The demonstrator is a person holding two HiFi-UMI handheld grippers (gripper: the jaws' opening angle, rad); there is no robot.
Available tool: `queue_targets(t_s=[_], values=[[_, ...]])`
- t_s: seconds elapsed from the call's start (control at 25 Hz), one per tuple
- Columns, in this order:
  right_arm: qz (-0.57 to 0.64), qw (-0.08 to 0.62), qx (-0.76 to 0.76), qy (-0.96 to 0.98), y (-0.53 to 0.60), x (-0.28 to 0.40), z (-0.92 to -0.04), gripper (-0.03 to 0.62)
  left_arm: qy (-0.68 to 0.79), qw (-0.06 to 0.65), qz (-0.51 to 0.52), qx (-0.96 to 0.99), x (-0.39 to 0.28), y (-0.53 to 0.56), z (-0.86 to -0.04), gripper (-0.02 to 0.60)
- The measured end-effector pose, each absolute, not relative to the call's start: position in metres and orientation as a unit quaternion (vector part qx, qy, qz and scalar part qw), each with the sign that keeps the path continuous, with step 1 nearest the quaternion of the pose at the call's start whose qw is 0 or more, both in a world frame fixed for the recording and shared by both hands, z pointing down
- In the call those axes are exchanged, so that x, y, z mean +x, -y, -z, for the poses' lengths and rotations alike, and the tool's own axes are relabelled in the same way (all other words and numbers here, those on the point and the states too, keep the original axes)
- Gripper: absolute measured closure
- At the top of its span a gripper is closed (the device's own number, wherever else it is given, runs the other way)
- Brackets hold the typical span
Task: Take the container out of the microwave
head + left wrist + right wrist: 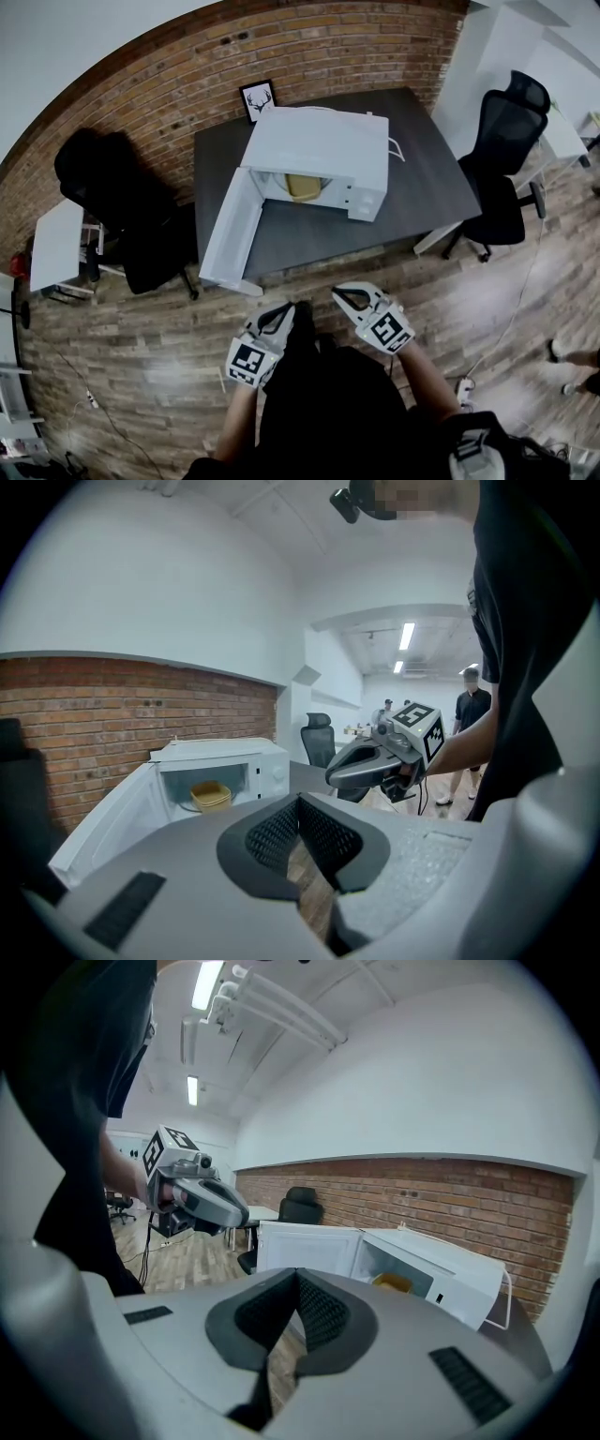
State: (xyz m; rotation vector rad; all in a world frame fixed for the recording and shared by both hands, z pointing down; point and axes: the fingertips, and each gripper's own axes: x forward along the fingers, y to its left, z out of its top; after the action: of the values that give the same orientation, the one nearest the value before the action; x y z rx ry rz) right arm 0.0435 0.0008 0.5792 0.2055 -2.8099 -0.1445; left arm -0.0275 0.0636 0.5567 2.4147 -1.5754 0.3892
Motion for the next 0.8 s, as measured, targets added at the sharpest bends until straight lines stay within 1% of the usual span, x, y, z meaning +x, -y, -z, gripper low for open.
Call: queue_targets(t_s=[0.24,0.8], values=[[0.041,0.169,0.100,0.980,0.019,0.053,-0.584,0.595,0.524,0.116,-0.131,0.834,-0.027,-0.040,-0.559,0.578],[0.037,0.171,0.137,0.975,0.073,0.033,-0.573,0.595,0.493,0.111,-0.131,0.853,-0.050,0.029,-0.555,0.578]])
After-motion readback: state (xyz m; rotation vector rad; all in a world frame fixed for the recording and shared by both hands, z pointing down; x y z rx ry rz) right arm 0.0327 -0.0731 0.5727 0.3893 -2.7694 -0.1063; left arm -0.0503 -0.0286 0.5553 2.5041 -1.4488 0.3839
